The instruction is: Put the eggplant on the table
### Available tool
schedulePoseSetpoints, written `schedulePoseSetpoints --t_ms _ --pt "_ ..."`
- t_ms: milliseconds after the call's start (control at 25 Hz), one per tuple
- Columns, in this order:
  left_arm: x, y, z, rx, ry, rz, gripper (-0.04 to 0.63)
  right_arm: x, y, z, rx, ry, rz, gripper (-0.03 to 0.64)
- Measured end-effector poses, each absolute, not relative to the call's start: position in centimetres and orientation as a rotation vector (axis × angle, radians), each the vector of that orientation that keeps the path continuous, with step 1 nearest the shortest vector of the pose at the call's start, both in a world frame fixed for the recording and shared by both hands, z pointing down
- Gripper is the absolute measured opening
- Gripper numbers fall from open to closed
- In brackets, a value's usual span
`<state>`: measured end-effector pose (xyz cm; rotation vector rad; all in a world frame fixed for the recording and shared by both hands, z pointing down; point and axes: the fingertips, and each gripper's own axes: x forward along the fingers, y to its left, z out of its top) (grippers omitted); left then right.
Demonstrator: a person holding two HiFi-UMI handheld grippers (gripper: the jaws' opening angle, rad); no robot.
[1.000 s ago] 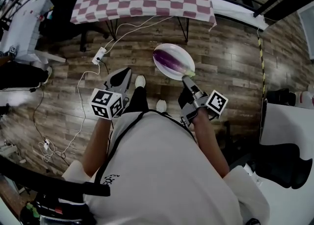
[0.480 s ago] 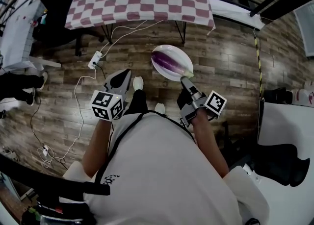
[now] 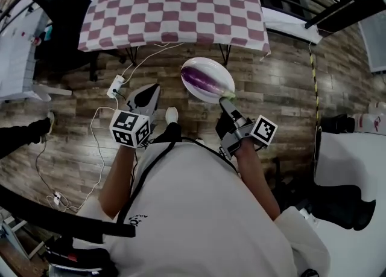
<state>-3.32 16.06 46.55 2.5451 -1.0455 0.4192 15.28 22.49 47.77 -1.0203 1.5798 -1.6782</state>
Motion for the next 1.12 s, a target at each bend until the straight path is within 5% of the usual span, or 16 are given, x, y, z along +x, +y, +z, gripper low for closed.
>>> schedulePoseSetpoints --t_ms 1120 --pt "-15.3 -1.2 46.9 2.553 -0.994 0.337 0.003 3.8 6.7 45.6 -1.064 1.599 -1.640 0.025"
